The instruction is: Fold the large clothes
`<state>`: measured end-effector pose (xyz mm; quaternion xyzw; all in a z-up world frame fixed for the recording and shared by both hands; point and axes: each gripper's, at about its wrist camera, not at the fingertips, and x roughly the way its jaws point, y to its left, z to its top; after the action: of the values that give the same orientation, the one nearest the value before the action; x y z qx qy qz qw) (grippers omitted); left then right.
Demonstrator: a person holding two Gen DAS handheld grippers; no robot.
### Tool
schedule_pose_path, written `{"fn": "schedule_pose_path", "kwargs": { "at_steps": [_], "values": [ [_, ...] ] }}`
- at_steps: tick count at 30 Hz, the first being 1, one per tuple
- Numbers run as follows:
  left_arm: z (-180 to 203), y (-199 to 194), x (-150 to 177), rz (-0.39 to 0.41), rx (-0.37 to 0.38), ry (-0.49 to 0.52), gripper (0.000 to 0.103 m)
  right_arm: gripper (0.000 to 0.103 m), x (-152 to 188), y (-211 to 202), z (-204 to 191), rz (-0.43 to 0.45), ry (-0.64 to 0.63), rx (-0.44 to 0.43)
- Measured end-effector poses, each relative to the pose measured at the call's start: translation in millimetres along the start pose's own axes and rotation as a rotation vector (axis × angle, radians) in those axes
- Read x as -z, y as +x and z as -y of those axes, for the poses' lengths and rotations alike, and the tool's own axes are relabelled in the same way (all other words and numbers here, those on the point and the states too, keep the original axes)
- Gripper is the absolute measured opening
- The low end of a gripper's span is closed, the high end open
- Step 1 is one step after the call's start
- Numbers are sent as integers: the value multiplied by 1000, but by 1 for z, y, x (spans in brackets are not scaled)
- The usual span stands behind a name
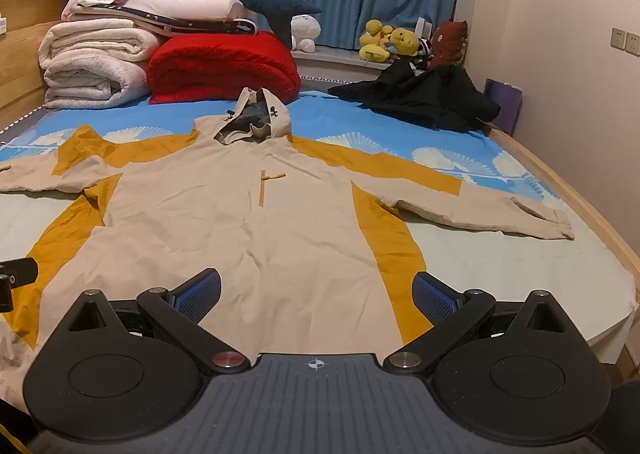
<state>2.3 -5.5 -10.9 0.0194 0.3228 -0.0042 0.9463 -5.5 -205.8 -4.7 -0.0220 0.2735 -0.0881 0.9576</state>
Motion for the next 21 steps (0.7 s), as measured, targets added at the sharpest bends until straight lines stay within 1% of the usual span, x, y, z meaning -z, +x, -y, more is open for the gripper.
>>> {"fn": "schedule_pose_path", "kwargs": {
  "at_steps": [21],
  "values": [
    [6, 1, 3, -10, 10, 13, 103, 100, 0, 1, 1, -12, 8, -6]
  ]
}}
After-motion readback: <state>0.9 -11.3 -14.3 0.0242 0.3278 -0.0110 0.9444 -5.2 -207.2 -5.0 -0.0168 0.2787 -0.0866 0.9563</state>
